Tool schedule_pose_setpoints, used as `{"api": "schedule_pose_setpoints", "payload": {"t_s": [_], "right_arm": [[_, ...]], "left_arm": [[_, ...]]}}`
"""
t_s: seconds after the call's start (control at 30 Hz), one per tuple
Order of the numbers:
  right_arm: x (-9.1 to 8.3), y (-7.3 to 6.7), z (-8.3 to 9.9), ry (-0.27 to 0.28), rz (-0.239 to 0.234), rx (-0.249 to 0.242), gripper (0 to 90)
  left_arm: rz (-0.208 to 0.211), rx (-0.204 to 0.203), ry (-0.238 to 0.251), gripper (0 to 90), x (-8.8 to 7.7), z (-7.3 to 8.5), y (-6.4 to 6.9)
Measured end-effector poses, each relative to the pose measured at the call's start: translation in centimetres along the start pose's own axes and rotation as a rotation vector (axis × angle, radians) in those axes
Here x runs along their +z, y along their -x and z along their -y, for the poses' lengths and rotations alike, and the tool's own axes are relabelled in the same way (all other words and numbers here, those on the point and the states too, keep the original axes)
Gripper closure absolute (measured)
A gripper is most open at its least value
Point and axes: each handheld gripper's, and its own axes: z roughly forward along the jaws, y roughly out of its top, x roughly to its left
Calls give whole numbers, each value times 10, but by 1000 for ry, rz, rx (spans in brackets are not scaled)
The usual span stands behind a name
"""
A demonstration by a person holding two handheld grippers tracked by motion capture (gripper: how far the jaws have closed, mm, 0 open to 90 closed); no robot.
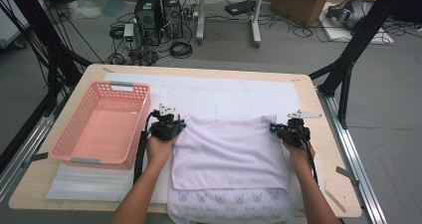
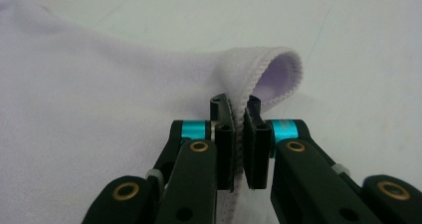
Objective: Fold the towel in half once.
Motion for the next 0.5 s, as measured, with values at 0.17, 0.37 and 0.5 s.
{"api": "schedule_pose_setpoints", "payload": {"t_s": [0.17, 0.37, 0.5], "right_arm": [[6, 10, -20, 60, 15, 28, 855], [24, 20, -44, 71, 47, -7, 854], [36, 31, -57, 69, 70, 10, 853]], "left_arm": [[-25, -41, 14, 855, 15, -22, -16], [-34, -32, 35, 853, 34, -45, -27], [-28, -31, 49, 853, 45, -63, -33]]}}
